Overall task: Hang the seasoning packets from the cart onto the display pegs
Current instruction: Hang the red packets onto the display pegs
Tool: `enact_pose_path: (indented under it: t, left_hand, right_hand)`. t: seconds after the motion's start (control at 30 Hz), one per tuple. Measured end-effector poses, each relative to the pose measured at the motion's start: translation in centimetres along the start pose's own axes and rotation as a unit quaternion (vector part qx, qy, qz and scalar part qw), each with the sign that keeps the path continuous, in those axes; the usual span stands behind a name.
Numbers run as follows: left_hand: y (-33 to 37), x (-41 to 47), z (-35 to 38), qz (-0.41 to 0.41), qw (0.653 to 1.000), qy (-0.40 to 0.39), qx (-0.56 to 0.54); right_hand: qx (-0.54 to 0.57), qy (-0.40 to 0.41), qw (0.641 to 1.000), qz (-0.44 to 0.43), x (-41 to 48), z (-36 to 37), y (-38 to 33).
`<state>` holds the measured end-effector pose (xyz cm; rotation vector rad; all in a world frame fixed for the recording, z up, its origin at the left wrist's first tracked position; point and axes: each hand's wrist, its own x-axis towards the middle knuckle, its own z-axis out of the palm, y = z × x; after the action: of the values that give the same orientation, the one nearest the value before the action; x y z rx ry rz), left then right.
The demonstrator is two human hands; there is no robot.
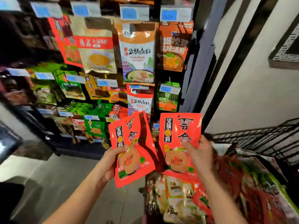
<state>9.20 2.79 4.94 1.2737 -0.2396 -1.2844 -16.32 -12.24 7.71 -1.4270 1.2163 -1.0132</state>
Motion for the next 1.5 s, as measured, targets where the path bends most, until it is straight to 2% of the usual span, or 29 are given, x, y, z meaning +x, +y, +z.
enact_pose_path:
  t: [0.13,0.33,0.5,0.63,0.83,0.97,1.13,1.4,1.5]
  left_hand:
    - [4.1,-2.3,-4.6,0.047,0.994,0.037,-0.087]
    - [11.3,-4.9,-13.1,0.122,0.962,0.075,-0.232]
    - [18.6,-6.6,-21.4,0.163,0.941,0.043,-0.295]
    - [24.3,-7.0,-27.8,0.201,0.932,0.02,-0.3]
    - [30.3,-6.9,-33.1,0.238,0.905,0.035,-0.35]
    - [32.7,-5.7,-34.7,0.251,0.898,0.048,-0.357]
    - [34.8,-2.6,-36.9,0.246,0.903,0.001,-0.351]
    - [38.4,2.2,-36.3,0.257,0.885,-0.015,-0.388]
    - [39.4,3.7,-35.4,0.264,0.89,-0.006,-0.372]
  right_hand:
    - [0.025,-0.062,0.997,-0.044,0.6,5.4,-3.8]
    - [0.032,-0.094,0.985,-0.141,0.0,15.8,-11.2]
    - [0.027,-0.117,0.975,-0.186,-1.7,27.2,-16.8]
    - [0.043,-0.129,0.971,-0.195,-3.2,35.4,-20.2]
    - [0.071,-0.11,0.973,-0.191,-3.5,43.6,-24.0]
    - [0.138,-0.081,0.979,-0.125,-1.1,47.0,-25.8]
    - [0.189,-0.056,0.979,-0.059,3.1,49.5,-27.6]
    - [0.252,-0.054,0.966,-0.032,8.3,52.7,-28.3]
    - [0.27,-0.063,0.96,-0.034,9.2,53.5,-28.3]
